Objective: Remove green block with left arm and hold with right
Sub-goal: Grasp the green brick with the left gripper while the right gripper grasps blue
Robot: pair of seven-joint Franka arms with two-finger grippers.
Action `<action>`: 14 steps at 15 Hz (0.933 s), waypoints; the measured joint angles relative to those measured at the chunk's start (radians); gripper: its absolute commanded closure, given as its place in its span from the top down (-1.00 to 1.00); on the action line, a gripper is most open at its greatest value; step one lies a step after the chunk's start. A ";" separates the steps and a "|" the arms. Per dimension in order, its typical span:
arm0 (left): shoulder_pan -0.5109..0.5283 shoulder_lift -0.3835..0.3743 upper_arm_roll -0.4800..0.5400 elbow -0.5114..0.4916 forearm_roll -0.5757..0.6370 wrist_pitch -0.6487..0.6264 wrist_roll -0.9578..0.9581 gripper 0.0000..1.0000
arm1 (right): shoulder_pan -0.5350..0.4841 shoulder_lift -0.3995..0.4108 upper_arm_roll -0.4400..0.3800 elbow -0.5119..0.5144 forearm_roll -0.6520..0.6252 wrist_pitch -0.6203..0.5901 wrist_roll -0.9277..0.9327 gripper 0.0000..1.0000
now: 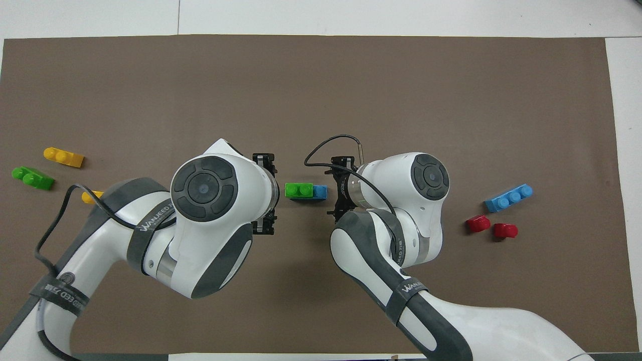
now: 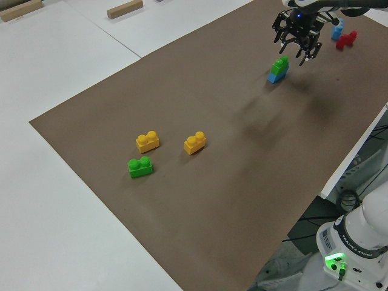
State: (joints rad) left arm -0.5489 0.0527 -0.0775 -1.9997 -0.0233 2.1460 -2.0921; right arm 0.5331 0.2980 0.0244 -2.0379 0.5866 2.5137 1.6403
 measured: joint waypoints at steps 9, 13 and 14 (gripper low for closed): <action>-0.024 0.080 0.009 -0.010 0.000 0.107 -0.093 1.00 | 0.034 0.069 0.000 -0.003 0.028 0.114 0.000 0.38; -0.024 0.098 0.009 -0.010 0.001 0.126 -0.138 1.00 | 0.036 0.073 -0.002 -0.003 0.031 0.123 0.000 -0.78; -0.024 0.102 0.009 -0.010 0.001 0.135 -0.146 1.00 | 0.033 0.074 -0.006 -0.003 0.044 0.123 0.000 -1.00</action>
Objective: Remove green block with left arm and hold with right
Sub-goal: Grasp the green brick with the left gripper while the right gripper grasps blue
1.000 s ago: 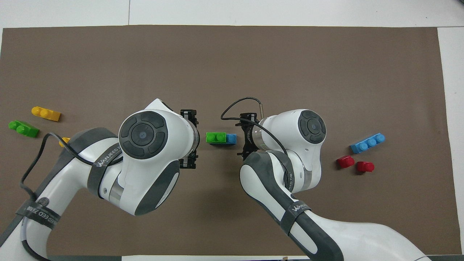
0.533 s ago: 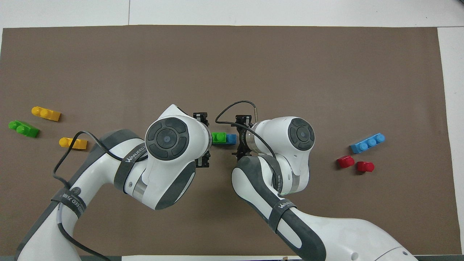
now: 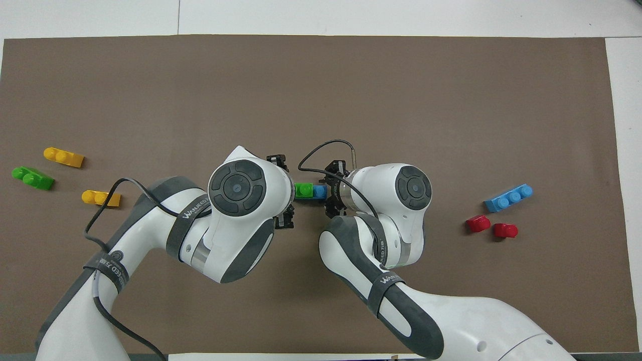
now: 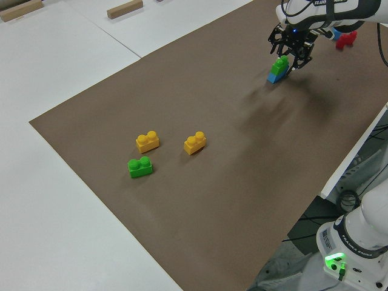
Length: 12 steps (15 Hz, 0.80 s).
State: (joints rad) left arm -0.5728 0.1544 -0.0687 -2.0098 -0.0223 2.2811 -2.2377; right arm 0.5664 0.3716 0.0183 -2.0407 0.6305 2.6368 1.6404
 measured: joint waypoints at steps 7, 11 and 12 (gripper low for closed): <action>-0.008 0.057 -0.001 0.001 0.055 0.045 -0.072 1.00 | -0.010 0.001 -0.003 0.000 0.027 0.000 0.000 -1.00; -0.017 0.072 -0.001 0.018 0.073 0.056 -0.101 1.00 | -0.009 0.001 -0.002 0.000 0.027 0.000 -0.001 -1.00; -0.024 0.076 -0.001 0.020 0.074 0.056 -0.105 1.00 | -0.009 0.001 -0.002 0.000 0.027 0.000 -0.001 -1.00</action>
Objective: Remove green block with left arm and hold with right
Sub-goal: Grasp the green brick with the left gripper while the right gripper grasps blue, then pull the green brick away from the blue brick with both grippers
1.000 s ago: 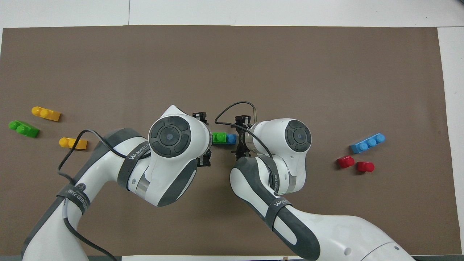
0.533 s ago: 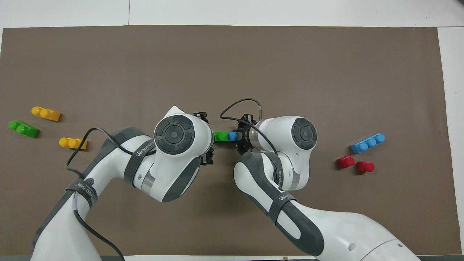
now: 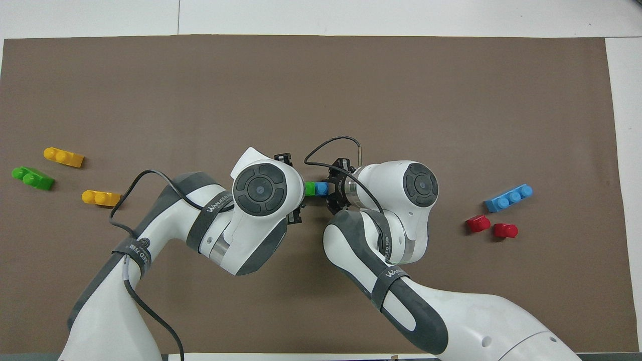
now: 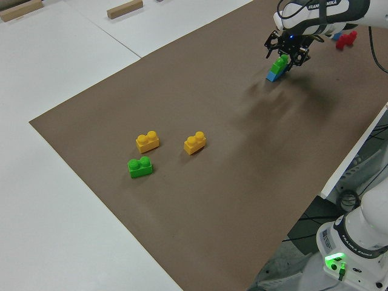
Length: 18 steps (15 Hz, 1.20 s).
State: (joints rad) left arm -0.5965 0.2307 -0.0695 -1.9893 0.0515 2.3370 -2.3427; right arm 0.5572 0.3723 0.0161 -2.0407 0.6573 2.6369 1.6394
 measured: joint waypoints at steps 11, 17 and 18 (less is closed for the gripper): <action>-0.016 0.024 -0.003 0.011 0.078 0.003 -0.017 -1.00 | 0.000 0.001 0.000 0.001 0.000 0.007 0.000 -1.00; -0.016 0.018 -0.003 0.016 0.084 -0.005 -0.014 -1.00 | 0.000 0.002 0.000 0.002 0.000 0.010 -0.002 -1.00; -0.015 0.008 -0.003 0.020 0.084 -0.019 -0.007 -1.00 | 0.000 0.002 0.000 0.003 0.000 0.011 -0.002 -1.00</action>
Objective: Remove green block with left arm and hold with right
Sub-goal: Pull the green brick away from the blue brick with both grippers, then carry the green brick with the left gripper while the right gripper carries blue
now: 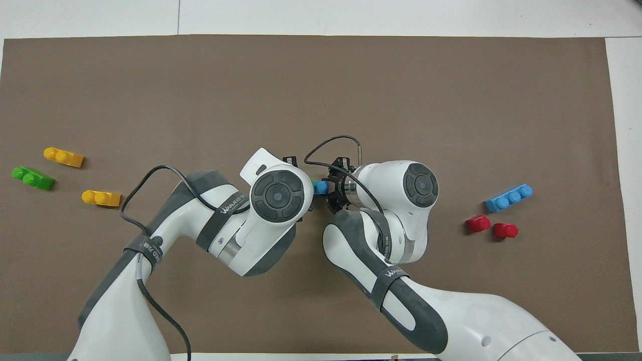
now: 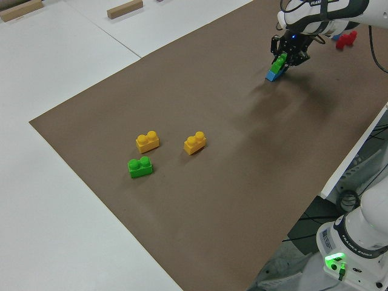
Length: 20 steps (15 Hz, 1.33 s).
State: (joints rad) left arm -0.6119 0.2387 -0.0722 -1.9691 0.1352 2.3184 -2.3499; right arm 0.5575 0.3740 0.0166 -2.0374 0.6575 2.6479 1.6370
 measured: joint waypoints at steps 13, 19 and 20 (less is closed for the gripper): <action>0.333 -0.162 0.020 0.016 -0.105 -0.176 0.609 -1.00 | -0.327 -0.033 -0.019 0.139 -0.009 -0.362 -0.363 -1.00; 0.530 -0.140 0.023 0.006 -0.157 -0.154 0.955 -1.00 | -0.582 -0.030 -0.025 0.151 -0.099 -0.514 -0.551 -1.00; 0.551 -0.126 0.023 0.004 -0.157 -0.132 0.993 -1.00 | -0.607 -0.024 -0.026 0.148 -0.099 -0.524 -0.587 -1.00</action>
State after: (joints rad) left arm -0.0613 0.1128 -0.0495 -1.9649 -0.0218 2.1867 -1.3573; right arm -0.0494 0.3500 -0.0089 -1.8895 0.5589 2.1244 1.0498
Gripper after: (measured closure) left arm 0.656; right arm 0.652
